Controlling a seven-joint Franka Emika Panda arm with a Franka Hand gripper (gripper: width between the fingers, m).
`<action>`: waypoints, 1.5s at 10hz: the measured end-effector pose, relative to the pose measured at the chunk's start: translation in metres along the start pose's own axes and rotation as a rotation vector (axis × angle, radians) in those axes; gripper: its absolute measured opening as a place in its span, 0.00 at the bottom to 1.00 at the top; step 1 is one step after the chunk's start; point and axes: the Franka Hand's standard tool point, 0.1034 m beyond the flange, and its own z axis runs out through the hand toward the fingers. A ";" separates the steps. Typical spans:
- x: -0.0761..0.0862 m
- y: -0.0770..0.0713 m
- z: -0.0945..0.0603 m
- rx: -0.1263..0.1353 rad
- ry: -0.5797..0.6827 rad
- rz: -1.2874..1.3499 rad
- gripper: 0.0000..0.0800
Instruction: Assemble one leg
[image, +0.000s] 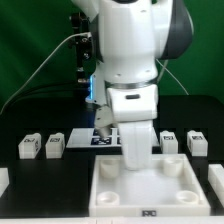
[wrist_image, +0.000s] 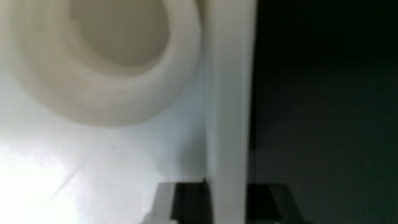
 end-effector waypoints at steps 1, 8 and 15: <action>0.006 0.007 0.001 -0.007 0.007 0.001 0.08; 0.013 0.009 0.003 0.002 0.017 0.000 0.08; 0.012 0.009 0.004 0.004 0.017 0.004 0.78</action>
Offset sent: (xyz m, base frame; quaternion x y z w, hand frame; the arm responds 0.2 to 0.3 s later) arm 0.0241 0.0259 0.0069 -0.0004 0.0075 0.0054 1.0000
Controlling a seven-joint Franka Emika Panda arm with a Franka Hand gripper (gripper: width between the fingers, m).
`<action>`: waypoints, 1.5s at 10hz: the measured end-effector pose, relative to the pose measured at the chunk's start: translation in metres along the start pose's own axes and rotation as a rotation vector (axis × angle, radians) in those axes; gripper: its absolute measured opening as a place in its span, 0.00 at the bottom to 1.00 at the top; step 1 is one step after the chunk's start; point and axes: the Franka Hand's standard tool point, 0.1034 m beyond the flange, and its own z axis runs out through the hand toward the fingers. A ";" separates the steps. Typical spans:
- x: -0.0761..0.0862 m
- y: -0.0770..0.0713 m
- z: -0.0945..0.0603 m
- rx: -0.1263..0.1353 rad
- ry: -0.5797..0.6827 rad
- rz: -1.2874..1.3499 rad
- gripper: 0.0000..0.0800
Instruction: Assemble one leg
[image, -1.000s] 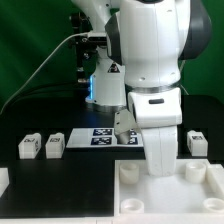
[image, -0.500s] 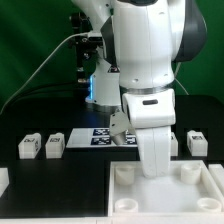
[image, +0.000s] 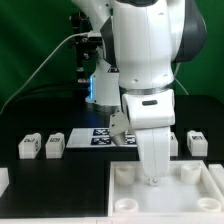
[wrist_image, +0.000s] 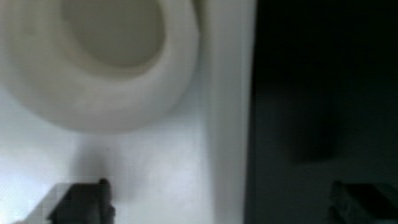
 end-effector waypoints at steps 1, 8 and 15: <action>0.000 0.000 0.000 0.000 0.000 0.000 0.78; 0.001 0.001 -0.006 -0.009 -0.001 0.067 0.81; 0.072 -0.030 -0.043 -0.059 0.041 0.834 0.81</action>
Offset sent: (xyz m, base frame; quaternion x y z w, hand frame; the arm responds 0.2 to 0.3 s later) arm 0.0000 0.0000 0.0000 0.0000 0.0000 0.0000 1.0000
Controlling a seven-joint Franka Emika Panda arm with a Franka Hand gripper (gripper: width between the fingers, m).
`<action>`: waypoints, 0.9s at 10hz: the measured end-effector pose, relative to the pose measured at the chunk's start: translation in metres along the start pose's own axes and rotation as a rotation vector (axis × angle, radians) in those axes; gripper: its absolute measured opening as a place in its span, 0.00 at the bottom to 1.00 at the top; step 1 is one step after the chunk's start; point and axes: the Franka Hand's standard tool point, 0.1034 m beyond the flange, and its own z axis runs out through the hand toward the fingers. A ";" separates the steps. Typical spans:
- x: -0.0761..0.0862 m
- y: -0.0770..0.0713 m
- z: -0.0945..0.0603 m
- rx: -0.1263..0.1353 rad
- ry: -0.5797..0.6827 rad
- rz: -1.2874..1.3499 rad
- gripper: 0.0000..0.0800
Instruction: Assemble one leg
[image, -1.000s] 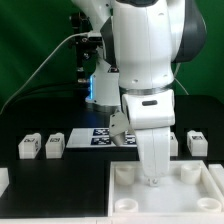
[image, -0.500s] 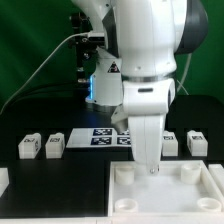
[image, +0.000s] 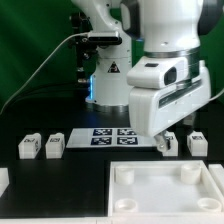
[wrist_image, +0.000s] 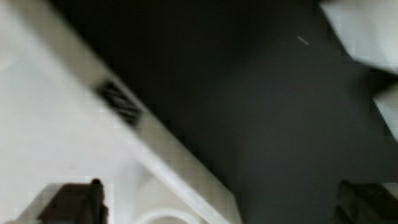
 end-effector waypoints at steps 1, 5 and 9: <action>-0.001 0.000 0.001 0.011 0.002 0.102 0.81; 0.013 -0.039 0.005 0.043 -0.019 0.597 0.81; 0.012 -0.051 0.009 0.054 -0.051 0.649 0.81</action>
Offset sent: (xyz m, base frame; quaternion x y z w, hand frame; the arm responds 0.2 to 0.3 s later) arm -0.0132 0.0428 -0.0072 -0.0022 -0.0793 0.4331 0.8978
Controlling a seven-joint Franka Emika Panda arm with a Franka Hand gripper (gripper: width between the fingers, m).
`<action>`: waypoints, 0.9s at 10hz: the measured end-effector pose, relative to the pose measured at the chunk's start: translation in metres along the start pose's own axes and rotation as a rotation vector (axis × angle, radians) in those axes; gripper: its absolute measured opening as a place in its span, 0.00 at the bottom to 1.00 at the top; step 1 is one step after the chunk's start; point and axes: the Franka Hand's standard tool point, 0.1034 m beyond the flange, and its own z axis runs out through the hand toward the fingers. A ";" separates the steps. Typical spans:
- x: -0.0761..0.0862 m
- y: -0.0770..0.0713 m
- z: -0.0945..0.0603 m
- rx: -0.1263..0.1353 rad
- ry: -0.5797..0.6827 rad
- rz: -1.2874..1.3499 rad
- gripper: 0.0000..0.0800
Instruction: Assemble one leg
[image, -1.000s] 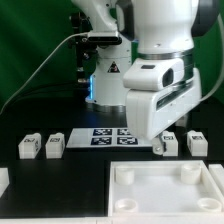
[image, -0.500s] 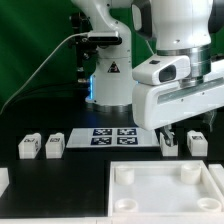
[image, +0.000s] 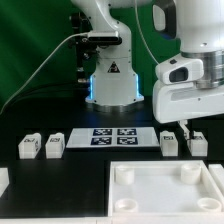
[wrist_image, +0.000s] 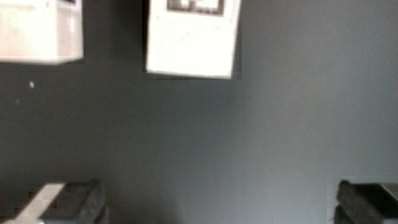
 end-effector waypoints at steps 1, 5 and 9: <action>-0.006 0.001 0.002 -0.006 -0.045 0.000 0.81; -0.021 -0.010 0.009 0.011 -0.509 0.109 0.81; -0.020 -0.013 0.010 0.021 -0.719 0.099 0.81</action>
Offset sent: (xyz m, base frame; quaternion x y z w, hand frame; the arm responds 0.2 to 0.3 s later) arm -0.0104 0.0136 -0.0056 -0.0087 -0.3257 0.0782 0.9422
